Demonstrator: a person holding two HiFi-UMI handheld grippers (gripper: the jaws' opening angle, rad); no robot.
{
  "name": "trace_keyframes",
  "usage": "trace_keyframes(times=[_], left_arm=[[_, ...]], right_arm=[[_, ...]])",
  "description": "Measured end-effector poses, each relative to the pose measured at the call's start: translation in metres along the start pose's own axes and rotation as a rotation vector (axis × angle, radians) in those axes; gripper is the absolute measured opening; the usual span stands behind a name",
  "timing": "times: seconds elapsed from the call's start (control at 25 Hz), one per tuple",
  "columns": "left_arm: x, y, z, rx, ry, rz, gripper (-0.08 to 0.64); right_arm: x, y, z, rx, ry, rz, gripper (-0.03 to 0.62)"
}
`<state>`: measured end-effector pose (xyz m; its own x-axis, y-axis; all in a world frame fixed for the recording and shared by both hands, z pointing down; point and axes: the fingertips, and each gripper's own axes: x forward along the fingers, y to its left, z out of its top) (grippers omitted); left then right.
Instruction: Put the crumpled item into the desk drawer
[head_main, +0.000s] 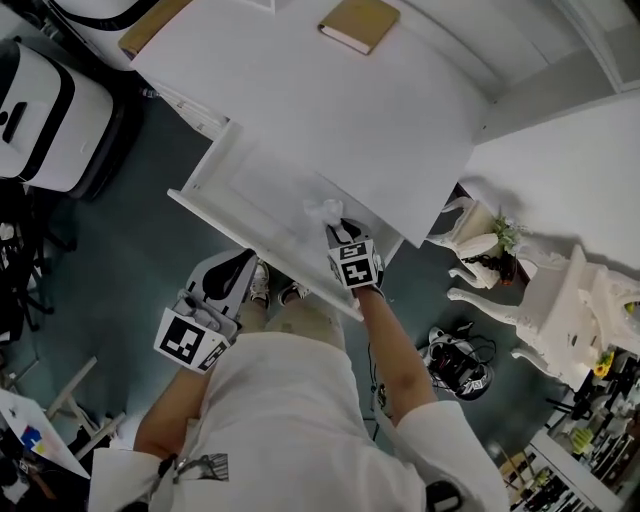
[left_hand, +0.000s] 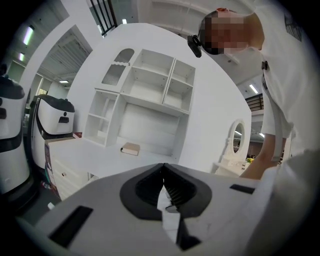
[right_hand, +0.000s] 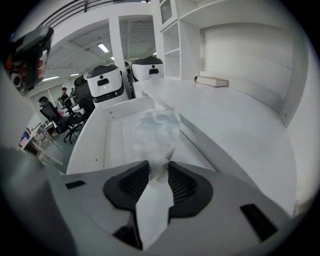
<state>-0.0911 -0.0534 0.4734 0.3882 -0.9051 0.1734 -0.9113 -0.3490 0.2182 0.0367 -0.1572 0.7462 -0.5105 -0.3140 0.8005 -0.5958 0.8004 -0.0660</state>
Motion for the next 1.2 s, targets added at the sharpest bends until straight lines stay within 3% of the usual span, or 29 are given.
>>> trace_keyframes(times=[0.32,0.68,0.92,1.2], left_arm=[[-0.002,0.006,-0.006,-0.011,0.004,0.049,0.015],[0.007,0.006,-0.001,0.011,0.009,0.051,0.015],[0.002,0.013,-0.009,-0.018,0.016,0.091,0.015],[0.002,0.016,-0.012,-0.03,0.011,0.09,0.015]], right_arm=[[0.032,-0.012,-0.003,-0.028,0.061,-0.002,0.13],[0.064,-0.003,-0.017,-0.102,0.171,0.034,0.131],[0.073,-0.002,-0.021,-0.097,0.202,0.044,0.14],[0.078,0.001,-0.02,-0.173,0.268,-0.043,0.13]])
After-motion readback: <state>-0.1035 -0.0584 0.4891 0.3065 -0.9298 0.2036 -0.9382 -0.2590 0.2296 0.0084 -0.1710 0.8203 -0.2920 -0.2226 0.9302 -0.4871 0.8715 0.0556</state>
